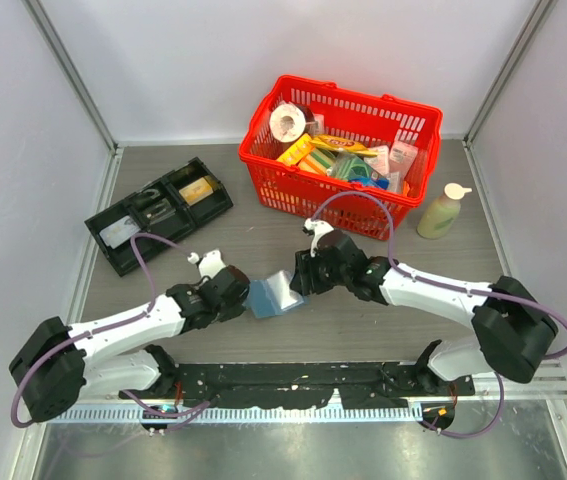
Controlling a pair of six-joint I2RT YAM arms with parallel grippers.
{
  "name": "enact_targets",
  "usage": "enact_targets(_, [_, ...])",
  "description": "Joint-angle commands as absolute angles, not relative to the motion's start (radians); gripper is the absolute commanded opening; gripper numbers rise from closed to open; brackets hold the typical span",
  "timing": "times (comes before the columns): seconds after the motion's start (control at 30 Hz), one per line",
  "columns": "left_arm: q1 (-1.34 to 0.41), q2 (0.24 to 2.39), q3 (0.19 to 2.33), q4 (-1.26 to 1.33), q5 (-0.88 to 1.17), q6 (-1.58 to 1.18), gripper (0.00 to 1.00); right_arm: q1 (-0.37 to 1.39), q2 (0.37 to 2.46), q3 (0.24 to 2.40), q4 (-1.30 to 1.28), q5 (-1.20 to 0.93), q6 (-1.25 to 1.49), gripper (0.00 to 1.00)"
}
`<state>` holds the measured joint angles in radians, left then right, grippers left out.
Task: Take the credit cards out of the card holder
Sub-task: Open the card holder at the center of the board, then remove the credit card from the card holder.
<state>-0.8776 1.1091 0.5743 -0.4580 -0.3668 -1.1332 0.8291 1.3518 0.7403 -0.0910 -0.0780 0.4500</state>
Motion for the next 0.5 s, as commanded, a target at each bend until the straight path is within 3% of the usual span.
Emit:
enact_targets(0.0, [-0.861,1.077,0.506,-0.479,-0.416,-1.196,0.00,0.828,1.397,0.742,0.023,-0.153,0.483,0.52])
enact_targets(0.47, [-0.850,1.154,0.538,-0.511,-0.474,-1.154,0.00,0.821,1.483,0.735,0.063,-0.172,0.483,0.45])
